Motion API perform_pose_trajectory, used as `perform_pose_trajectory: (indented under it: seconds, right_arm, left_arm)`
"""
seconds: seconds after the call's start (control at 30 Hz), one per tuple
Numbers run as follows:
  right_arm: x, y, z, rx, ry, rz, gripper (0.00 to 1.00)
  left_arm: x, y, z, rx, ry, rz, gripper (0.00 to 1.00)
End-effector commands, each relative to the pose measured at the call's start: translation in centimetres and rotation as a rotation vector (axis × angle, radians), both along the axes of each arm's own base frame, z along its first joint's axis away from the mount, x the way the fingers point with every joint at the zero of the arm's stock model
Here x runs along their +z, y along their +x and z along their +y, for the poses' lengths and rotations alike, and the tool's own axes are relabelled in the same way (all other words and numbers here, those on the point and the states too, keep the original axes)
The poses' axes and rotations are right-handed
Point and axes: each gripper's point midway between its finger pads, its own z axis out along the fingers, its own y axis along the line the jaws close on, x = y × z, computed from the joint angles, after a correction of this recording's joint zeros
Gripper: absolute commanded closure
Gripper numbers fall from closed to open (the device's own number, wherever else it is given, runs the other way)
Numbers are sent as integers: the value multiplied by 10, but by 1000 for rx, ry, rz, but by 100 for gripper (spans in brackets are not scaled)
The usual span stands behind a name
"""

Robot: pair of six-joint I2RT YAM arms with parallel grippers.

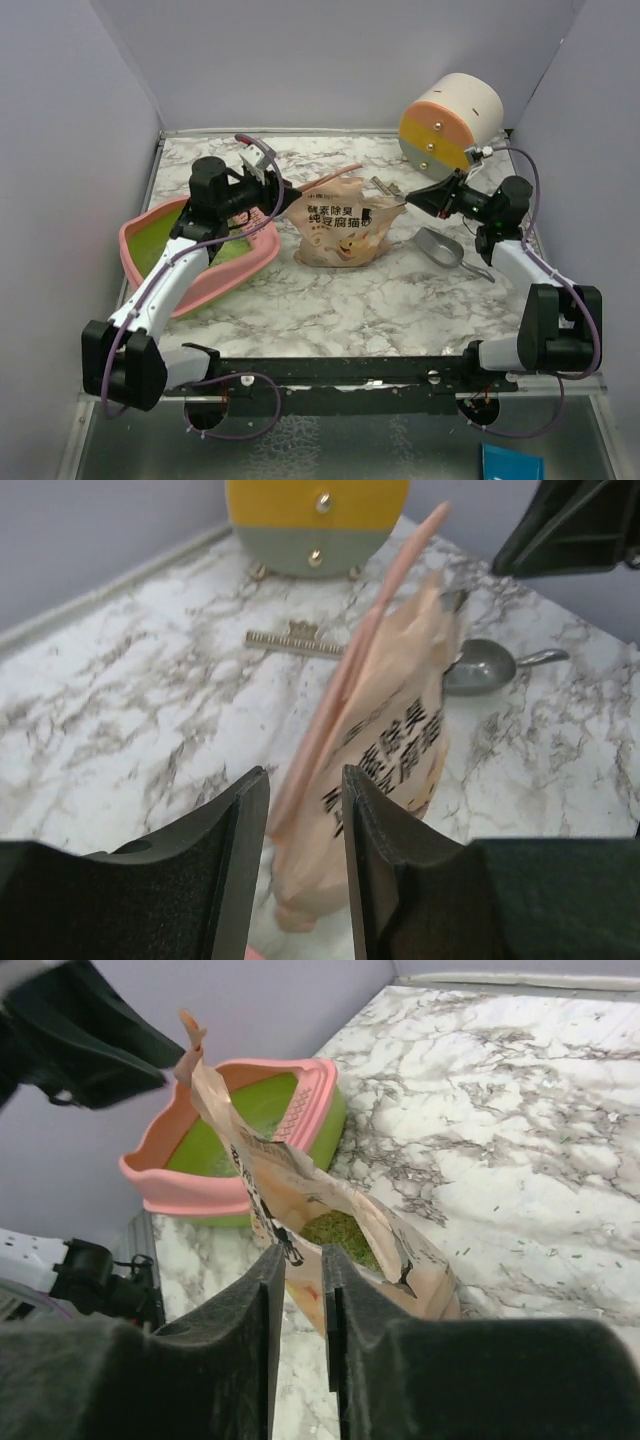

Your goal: Fill the litter box with clean litter

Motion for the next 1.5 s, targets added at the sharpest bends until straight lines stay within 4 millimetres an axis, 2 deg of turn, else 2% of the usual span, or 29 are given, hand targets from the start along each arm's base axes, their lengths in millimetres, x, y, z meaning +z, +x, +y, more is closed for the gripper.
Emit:
perform_pose_trajectory:
  seconds: [0.0,0.1,0.17,0.2,0.27,0.33,0.4,0.53,0.8,0.9,1.07,1.27,1.47]
  right_arm:
    - [-21,-1,-2,-47,-66,49,73]
    - [-26,0,-4,-70,-76,75,71]
    - [-30,3,-7,-95,-91,88,75]
    - [-31,5,-8,-102,-101,90,76]
    - [-34,5,-9,-105,-115,97,78]
    - [-34,4,-8,-99,-121,93,80]
    - [-33,3,-8,-97,-125,89,80]
    - [-31,3,-9,-97,-138,79,81]
    - [-37,1,-6,-58,-127,99,82]
    - [-42,1,-4,-35,-119,112,80]
    - [-39,-2,-1,-15,-106,104,77]
    - [-33,-3,-2,-24,-115,83,76]
    - [-28,-5,-1,-7,-103,76,65]
  left_arm:
    - [60,-15,-22,-28,33,-255,60]
    - [61,-40,-55,-136,127,-336,56]
    - [52,-52,-74,-189,204,-383,56]
    - [46,-56,-82,-208,248,-400,56]
    - [31,-52,-91,-201,334,-419,56]
    - [19,-35,-89,-148,399,-426,56]
    - [15,-16,-86,-88,455,-462,57]
    - [25,17,-81,30,518,-540,59]
    - [34,43,-88,100,523,-604,60]
    - [33,47,-93,92,522,-605,60]
    - [1,49,-106,-12,573,-524,63]
    - [-38,36,-105,-69,577,-431,66]
    - [-67,16,-105,-162,595,-344,69]
